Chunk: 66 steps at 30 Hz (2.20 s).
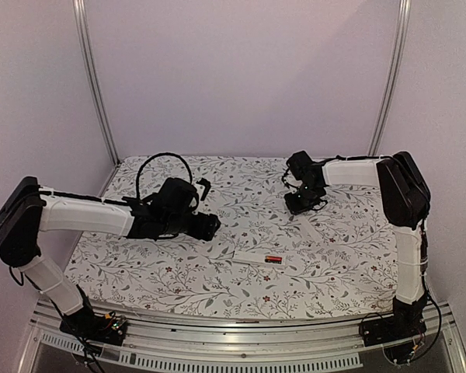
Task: Load the batteries into the remote control
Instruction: Pick up the battery cover at the center of the board.
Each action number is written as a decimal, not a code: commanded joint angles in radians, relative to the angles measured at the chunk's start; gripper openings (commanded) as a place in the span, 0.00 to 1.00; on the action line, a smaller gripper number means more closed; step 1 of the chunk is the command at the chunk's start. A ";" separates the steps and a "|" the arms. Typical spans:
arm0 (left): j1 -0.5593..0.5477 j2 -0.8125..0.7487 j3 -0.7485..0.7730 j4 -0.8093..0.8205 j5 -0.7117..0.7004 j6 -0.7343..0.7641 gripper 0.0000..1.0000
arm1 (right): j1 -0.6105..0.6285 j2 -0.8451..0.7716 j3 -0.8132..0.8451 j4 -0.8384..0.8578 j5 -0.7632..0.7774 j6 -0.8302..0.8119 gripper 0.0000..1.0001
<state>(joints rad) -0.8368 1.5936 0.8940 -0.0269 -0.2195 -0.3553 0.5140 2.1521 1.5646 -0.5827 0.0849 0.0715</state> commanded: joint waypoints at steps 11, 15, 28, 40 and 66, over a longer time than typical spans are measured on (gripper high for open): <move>0.034 0.011 0.015 0.006 0.047 0.011 0.84 | -0.010 0.017 0.015 -0.009 0.054 0.011 0.16; 0.034 0.012 0.013 0.006 0.049 0.009 0.84 | -0.013 0.026 0.017 -0.002 0.041 0.009 0.12; 0.037 0.017 0.016 0.004 0.055 0.011 0.84 | -0.017 0.054 0.007 0.001 0.051 0.004 0.09; 0.039 0.019 0.013 0.002 0.057 0.011 0.84 | -0.018 0.058 0.006 0.005 0.030 -0.009 0.00; 0.013 0.058 0.057 0.136 0.203 -0.073 0.81 | 0.011 -0.222 -0.106 0.069 0.017 0.024 0.00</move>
<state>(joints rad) -0.8131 1.6230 0.9039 0.0303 -0.0769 -0.4000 0.5068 1.9965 1.4712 -0.5308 0.1108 0.0734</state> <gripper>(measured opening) 0.811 0.004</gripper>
